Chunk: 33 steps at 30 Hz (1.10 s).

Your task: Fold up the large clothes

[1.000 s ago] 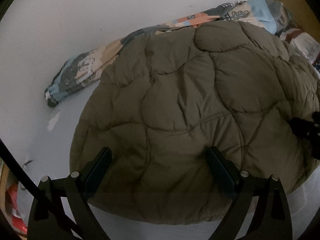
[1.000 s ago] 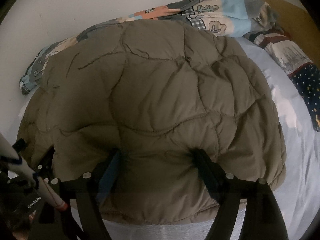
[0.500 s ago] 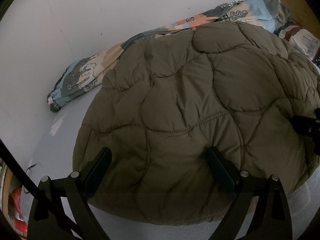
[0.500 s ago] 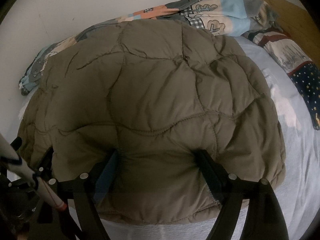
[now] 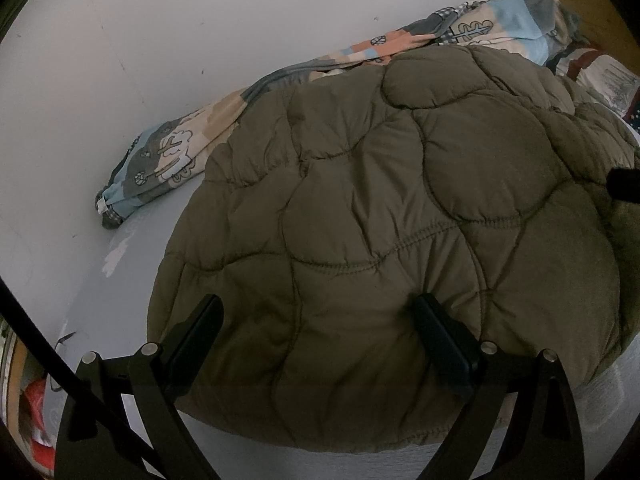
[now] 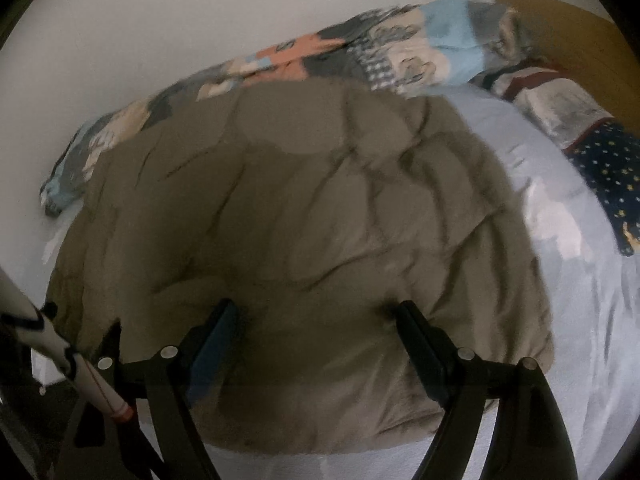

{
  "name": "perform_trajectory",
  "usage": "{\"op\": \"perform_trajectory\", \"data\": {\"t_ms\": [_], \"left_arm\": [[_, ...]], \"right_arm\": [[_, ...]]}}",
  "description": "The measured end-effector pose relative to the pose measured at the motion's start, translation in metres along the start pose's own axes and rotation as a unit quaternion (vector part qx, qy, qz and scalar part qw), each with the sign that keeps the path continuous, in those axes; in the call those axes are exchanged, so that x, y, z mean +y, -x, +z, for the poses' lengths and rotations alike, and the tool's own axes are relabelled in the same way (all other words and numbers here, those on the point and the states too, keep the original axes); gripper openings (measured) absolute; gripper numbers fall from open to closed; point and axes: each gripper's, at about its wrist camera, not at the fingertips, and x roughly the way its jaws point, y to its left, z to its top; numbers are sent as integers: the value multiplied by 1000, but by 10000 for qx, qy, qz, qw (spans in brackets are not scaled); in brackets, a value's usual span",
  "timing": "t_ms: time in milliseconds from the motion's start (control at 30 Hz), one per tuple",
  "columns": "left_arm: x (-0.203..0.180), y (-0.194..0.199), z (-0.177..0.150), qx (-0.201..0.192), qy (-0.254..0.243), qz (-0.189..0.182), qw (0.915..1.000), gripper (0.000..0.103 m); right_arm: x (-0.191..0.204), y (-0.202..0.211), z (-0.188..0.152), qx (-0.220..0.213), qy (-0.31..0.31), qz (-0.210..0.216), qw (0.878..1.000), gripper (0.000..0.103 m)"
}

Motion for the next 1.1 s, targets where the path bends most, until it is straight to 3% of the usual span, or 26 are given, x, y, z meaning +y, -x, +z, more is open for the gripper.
{"op": "perform_trajectory", "data": {"t_ms": [167, 233, 433, 600, 700, 800, 900, 1100], "left_arm": [[1, -1, 1, 23, 18, -29, 10000, 96], [2, -2, 1, 34, 27, -43, 10000, 96], [18, 0, 7, 137, 255, -320, 9991, 96], [37, 13, 11, -115, 494, 66, 9987, 96], [48, -2, 6, 325, 658, 78, 9973, 96], [64, -25, -3, 1010, 1165, -485, 9869, 96], [84, -27, -2, 1205, 1631, -829, 9757, 96], [126, -17, -8, 1305, 2453, -1143, 9538, 96]], "right_arm": [[-31, -11, 6, 124, -502, -273, 9983, 86], [-43, -23, 2, 390, -774, -39, 9962, 86], [-46, -18, 4, 374, -893, 111, 9952, 87], [-63, 0, 11, 96, -1286, 171, 9915, 86], [-68, 5, 9, 19, -1340, -66, 9910, 86], [-78, 0, 5, 218, -1491, -84, 9885, 86], [-80, -10, -1, 639, -1536, 166, 9859, 86], [-108, 25, 3, 280, -2122, 511, 9755, 86]]}}
